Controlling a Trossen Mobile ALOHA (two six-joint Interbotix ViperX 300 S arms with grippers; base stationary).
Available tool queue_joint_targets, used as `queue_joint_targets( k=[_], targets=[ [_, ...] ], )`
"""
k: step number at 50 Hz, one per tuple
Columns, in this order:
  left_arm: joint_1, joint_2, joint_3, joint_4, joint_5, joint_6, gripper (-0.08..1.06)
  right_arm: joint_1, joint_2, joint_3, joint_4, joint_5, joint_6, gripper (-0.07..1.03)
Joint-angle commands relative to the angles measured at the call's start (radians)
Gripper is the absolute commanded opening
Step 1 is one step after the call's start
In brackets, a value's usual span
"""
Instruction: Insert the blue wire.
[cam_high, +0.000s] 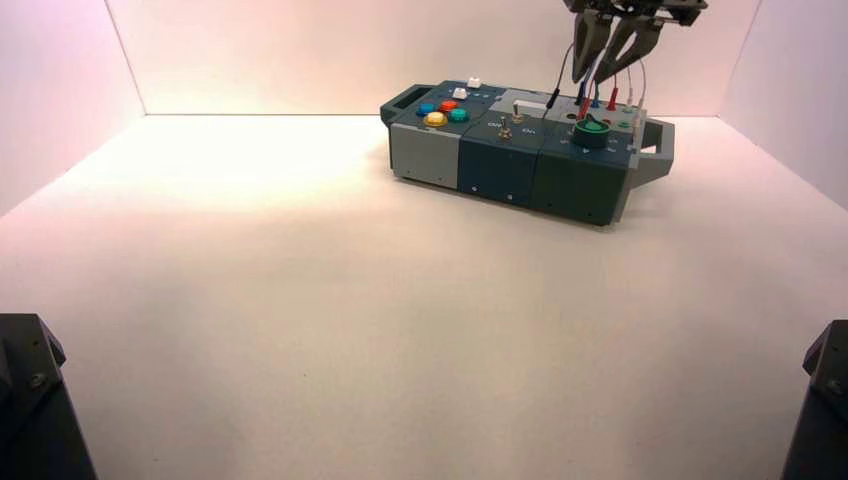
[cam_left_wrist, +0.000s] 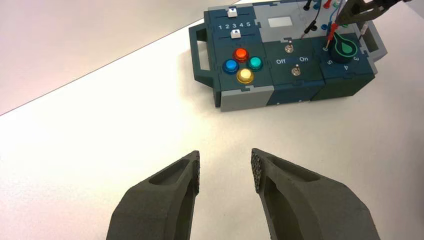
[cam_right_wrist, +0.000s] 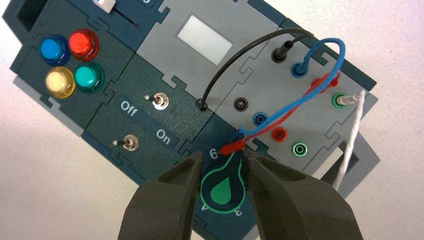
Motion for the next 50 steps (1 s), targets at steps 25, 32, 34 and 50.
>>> queue_joint_targets(
  k=[25,32,34,50],
  targets=[
    [-0.003,-0.003,-0.008,0.006,-0.014,0.006,0.55,0.002,0.032,-0.046,0.006,-0.089,0.0,0.43],
    [-0.002,-0.002,-0.008,0.008,-0.014,0.006,0.55,-0.005,0.035,-0.052,0.0,-0.089,-0.002,0.43],
    [-0.002,-0.002,-0.008,0.008,-0.014,0.006,0.55,-0.008,0.035,-0.052,-0.003,-0.091,-0.002,0.43],
    [0.0,-0.002,-0.008,0.008,-0.014,0.006,0.55,-0.04,0.037,-0.063,-0.081,-0.092,0.0,0.43]
  ],
)
